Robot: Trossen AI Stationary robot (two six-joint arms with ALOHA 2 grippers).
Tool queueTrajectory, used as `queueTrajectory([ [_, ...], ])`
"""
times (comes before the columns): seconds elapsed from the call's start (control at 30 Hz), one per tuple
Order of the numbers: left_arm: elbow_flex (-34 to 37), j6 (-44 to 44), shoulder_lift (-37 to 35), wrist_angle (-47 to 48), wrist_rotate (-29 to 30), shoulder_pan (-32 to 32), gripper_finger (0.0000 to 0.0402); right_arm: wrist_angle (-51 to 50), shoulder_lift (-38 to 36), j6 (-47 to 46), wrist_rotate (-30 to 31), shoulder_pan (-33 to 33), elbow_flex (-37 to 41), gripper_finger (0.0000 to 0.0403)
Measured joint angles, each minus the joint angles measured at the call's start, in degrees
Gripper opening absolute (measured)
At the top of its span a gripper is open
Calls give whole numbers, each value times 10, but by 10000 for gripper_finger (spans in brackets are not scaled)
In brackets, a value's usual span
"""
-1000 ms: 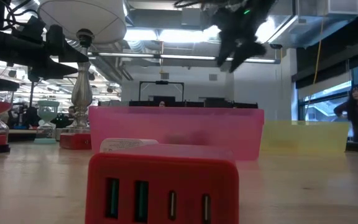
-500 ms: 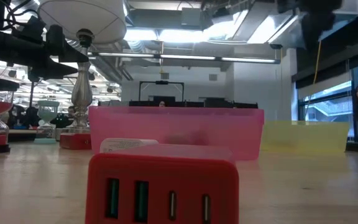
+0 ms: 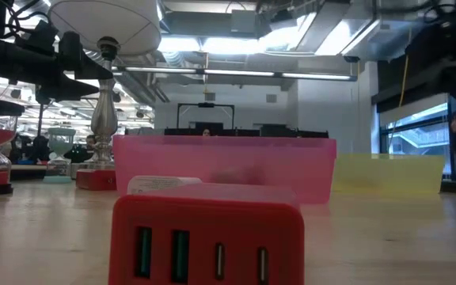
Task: Pick & Place Office items
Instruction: Put the blue digital clock into the yellow bin
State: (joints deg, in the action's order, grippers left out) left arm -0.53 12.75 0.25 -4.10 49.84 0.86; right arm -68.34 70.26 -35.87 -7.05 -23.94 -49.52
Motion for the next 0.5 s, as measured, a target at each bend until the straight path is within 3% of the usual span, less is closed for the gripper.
queueTrajectory([
  [0.2,0,0,0,0,0,0,322,129,0,1,-11,-52,39,277],
  [0.3,0,0,0,0,0,0,322,179,0,-52,-11,-70,58,277],
  [0.5,0,0,0,0,0,0,322,197,19,-99,-4,-105,71,277],
])
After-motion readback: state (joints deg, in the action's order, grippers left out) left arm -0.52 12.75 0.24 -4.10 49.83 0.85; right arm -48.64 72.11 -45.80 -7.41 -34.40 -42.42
